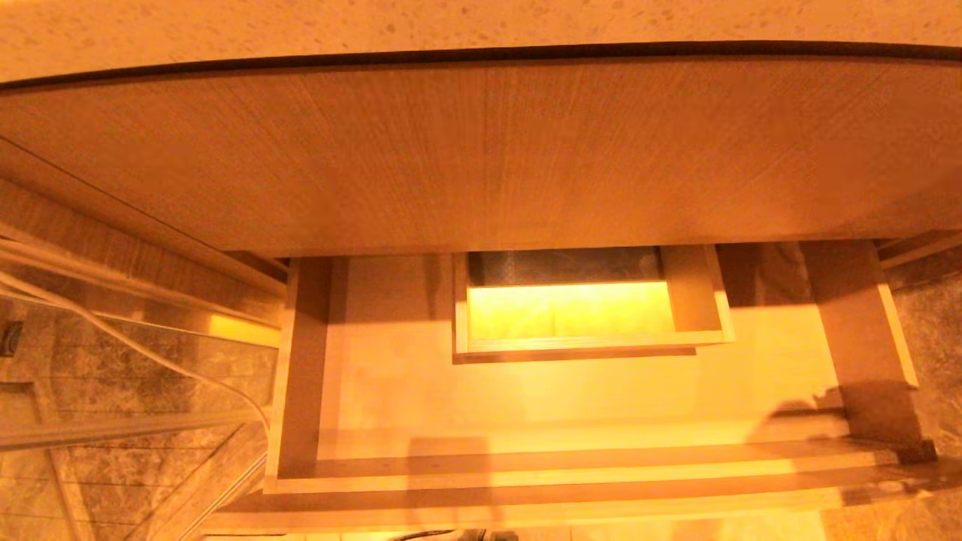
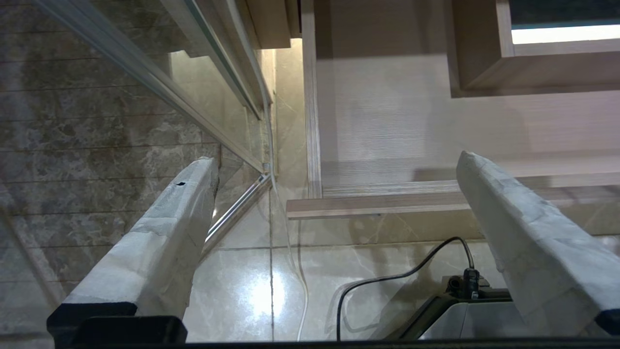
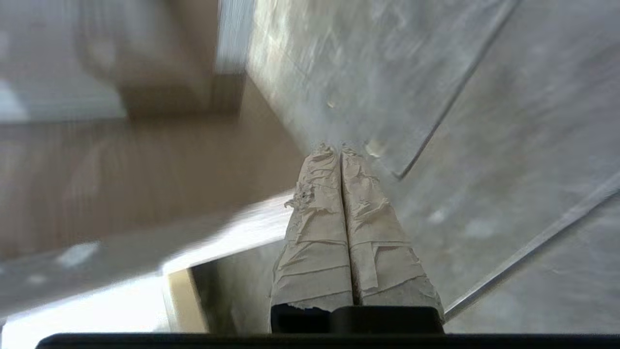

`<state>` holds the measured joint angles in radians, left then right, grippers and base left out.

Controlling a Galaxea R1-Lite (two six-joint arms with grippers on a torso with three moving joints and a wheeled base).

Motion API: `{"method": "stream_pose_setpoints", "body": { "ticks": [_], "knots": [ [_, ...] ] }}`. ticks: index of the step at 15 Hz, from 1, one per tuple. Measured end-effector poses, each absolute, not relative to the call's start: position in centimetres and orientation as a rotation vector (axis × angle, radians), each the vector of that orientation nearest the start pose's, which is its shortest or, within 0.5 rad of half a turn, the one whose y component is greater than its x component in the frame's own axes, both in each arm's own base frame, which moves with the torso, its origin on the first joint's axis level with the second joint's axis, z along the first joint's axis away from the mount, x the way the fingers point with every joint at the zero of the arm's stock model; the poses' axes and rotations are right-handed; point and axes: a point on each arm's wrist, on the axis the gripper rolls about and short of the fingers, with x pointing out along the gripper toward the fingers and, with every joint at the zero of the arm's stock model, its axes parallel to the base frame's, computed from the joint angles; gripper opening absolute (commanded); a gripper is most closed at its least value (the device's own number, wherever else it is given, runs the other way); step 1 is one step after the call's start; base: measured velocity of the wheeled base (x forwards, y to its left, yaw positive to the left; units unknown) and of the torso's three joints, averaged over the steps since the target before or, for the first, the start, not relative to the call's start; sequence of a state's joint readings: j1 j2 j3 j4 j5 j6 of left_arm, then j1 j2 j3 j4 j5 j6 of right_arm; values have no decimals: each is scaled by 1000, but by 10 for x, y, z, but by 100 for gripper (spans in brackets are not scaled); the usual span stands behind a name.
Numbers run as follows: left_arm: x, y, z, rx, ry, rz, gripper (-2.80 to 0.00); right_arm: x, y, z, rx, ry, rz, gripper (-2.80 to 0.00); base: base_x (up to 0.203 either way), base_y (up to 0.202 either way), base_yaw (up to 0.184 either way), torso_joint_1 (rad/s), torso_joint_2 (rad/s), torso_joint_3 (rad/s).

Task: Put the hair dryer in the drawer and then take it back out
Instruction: Close the drawer

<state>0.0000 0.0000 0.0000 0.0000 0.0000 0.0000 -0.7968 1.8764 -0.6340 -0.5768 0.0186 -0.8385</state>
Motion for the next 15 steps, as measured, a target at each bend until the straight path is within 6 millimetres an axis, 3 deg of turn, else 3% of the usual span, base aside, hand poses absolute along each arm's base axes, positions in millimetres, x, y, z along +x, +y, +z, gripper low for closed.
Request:
{"method": "stream_pose_setpoints", "body": {
  "ticks": [3, 7, 11, 15],
  "knots": [
    [-23, 0, 75, 0, 0, 0, 0, 202, -206, 86, -547, 948, -375, -280, 0, 0, 0, 0, 0, 0],
    [-23, 0, 75, 0, 0, 0, 0, 178, -198, 79, -528, 1175, -282, -280, 0, 0, 0, 0, 0, 0],
    [-23, 0, 75, 0, 0, 0, 0, 157, -184, 61, -483, 1421, -208, -280, 0, 0, 0, 0, 0, 0],
    [-23, 0, 75, 0, 0, 0, 0, 162, -189, 43, -447, 1472, -157, -280, 0, 0, 0, 0, 0, 0]
  ]
}}
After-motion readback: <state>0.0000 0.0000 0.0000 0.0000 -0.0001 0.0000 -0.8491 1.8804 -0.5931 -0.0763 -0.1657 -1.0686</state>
